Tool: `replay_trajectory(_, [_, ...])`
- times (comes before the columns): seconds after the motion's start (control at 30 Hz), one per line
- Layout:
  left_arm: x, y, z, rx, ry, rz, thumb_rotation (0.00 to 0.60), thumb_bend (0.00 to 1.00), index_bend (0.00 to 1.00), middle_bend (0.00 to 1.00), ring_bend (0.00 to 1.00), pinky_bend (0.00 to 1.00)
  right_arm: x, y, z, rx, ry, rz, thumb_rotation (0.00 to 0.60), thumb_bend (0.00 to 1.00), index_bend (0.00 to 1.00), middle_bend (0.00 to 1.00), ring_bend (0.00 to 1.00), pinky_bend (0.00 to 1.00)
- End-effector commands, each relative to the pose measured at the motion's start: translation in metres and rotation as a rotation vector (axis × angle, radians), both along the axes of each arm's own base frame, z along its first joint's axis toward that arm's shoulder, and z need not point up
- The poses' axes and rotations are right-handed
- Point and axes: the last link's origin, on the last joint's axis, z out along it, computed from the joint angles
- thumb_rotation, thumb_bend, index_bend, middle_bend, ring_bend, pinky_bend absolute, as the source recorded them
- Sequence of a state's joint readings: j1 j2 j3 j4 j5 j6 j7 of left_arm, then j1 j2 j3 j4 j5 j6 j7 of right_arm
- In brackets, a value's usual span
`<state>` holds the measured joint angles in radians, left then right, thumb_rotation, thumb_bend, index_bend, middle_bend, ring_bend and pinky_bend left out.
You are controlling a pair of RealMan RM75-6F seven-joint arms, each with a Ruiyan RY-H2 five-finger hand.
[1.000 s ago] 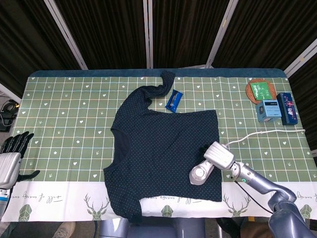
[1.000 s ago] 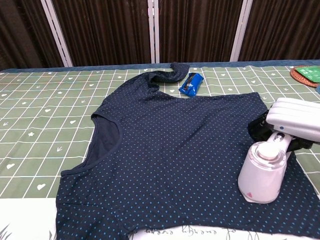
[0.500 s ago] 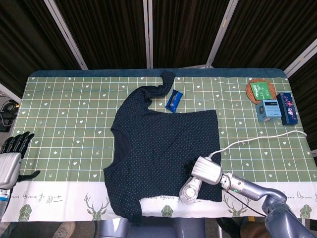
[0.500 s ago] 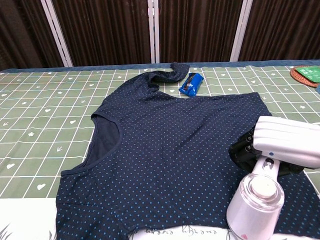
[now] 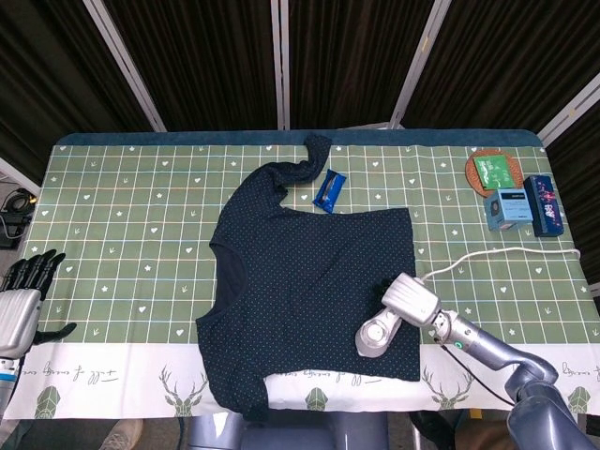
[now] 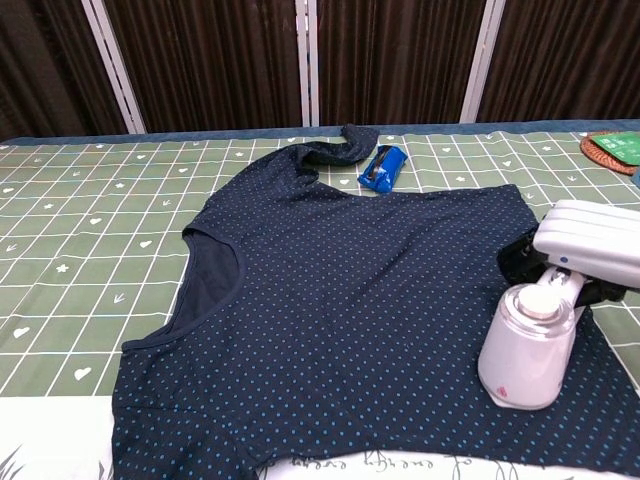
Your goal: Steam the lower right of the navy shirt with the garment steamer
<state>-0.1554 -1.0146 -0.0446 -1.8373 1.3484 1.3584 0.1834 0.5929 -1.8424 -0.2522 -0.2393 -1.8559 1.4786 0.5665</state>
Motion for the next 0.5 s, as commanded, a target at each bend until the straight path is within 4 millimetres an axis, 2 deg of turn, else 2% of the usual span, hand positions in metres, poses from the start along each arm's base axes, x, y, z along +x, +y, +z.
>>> replay_trajectory(0.03, [0.0, 0.0, 0.0, 0.001, -0.001, -0.001, 0.6, 0.0, 0.0, 0.0, 0.0, 0.0, -0.01, -0.009, 0.012, -0.046, -0.019, -0.08, 0.6, 0.7, 0.75, 0.61, 0.63, 0.88])
replay_trajectory(0.23, [0.0, 0.0, -0.001, -0.005, -0.002, 0.0, 0.6, 0.0, 0.0, 0.0, 0.0, 0.0, -0.016, -0.015, 0.022, -0.078, 0.003, -0.095, 0.6, 0.71, 0.75, 0.61, 0.63, 0.88])
replay_trajectory(0.5, [0.001, 0.0, -0.001, -0.009, -0.003, -0.001, 0.6, 0.0, 0.0, 0.0, 0.0, 0.0, -0.009, -0.001, 0.007, -0.017, 0.022, -0.02, 0.6, 0.7, 0.75, 0.61, 0.63, 0.88])
